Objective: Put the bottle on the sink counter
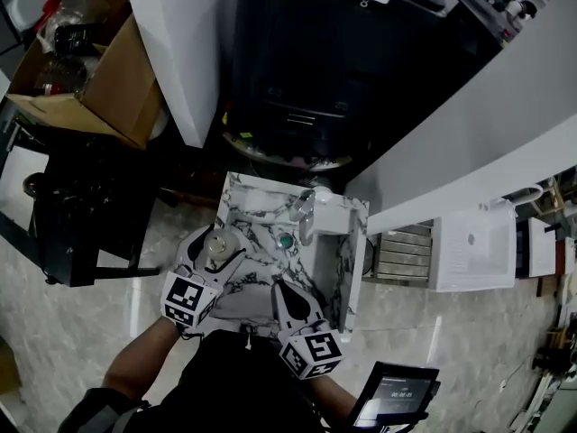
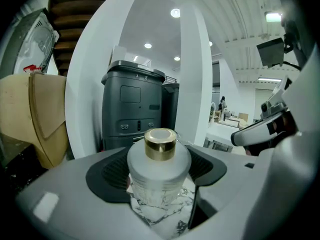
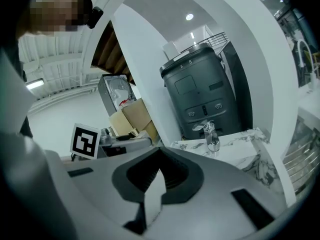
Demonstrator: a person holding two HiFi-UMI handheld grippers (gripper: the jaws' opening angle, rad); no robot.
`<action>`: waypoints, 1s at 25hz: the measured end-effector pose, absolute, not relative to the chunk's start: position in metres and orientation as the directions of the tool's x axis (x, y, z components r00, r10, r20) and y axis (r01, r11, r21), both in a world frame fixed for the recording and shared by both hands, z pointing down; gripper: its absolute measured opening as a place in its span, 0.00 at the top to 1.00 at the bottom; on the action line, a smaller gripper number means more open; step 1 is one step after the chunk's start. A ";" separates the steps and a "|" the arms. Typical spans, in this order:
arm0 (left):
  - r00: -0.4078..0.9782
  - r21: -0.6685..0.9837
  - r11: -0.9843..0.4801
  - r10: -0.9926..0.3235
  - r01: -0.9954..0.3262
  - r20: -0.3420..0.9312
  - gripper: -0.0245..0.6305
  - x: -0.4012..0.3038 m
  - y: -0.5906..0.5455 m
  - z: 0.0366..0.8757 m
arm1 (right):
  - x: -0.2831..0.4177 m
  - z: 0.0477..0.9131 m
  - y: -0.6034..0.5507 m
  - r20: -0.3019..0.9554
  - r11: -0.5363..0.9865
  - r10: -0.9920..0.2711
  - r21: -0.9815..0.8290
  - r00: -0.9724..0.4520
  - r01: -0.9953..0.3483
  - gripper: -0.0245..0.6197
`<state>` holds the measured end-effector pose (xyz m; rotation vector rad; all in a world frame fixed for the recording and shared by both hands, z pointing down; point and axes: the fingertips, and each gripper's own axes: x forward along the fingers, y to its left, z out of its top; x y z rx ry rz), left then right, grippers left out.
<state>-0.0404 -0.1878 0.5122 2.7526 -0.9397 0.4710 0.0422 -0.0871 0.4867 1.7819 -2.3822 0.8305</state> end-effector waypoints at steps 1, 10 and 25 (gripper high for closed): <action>0.745 0.075 -0.777 -0.564 -0.624 0.357 0.44 -0.036 -0.194 0.514 | 0.043 0.489 -0.090 0.351 0.191 -0.873 -0.391 -0.338 -0.900 0.97; 0.715 0.054 -0.756 -0.590 -0.652 0.375 0.44 -0.010 -0.245 0.544 | 0.053 0.515 -0.101 0.384 0.173 -0.851 -0.440 -0.358 -0.881 0.97; 0.683 0.036 -0.741 -0.597 -0.670 0.421 0.44 0.017 -0.301 0.612 | 0.069 0.552 -0.103 0.445 0.101 -0.830 -0.475 -0.337 -0.874 0.97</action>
